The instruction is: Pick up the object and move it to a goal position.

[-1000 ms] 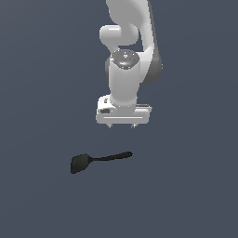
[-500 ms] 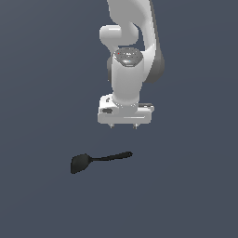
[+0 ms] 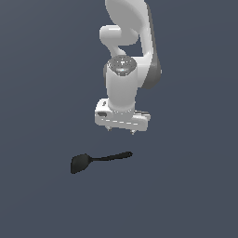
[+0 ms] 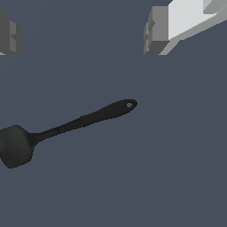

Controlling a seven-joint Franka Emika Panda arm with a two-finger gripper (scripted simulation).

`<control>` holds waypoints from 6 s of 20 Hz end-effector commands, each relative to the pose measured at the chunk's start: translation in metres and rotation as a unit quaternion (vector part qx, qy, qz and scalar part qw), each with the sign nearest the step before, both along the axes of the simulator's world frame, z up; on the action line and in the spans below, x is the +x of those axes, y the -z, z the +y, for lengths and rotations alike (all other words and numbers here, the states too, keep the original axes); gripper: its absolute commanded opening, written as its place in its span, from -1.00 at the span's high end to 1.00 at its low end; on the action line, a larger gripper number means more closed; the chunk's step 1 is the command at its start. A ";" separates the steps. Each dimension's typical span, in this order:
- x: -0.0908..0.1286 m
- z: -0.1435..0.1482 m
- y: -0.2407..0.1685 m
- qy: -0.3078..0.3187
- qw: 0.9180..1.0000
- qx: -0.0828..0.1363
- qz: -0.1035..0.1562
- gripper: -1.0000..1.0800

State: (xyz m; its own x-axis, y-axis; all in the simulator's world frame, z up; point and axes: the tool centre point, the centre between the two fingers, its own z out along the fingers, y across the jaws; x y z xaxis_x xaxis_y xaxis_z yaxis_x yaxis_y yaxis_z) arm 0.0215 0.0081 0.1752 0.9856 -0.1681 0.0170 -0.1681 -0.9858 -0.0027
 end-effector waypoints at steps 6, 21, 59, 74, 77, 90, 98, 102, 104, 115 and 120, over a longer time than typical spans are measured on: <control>0.014 -0.018 0.020 0.116 0.993 0.006 0.004 -0.92; 0.040 -0.058 0.067 0.358 0.934 0.010 0.010 -0.92; 0.055 -0.094 0.157 0.548 0.836 0.005 0.007 -0.92; 0.057 -0.093 0.158 0.548 0.836 0.005 0.007 1.00; 0.056 -0.093 0.156 0.548 0.836 0.005 0.007 1.00; 0.039 -0.074 0.101 0.548 0.836 0.006 0.008 1.00; 0.017 -0.050 0.027 0.548 0.836 0.006 0.008 1.00; 0.005 -0.036 -0.016 0.548 0.836 0.006 0.008 1.00; -0.002 -0.029 -0.038 0.549 0.836 0.006 0.008 1.00; -0.036 0.010 -0.165 0.549 0.836 0.005 0.007 1.00; -0.050 0.027 -0.219 0.549 0.836 0.004 0.007 1.00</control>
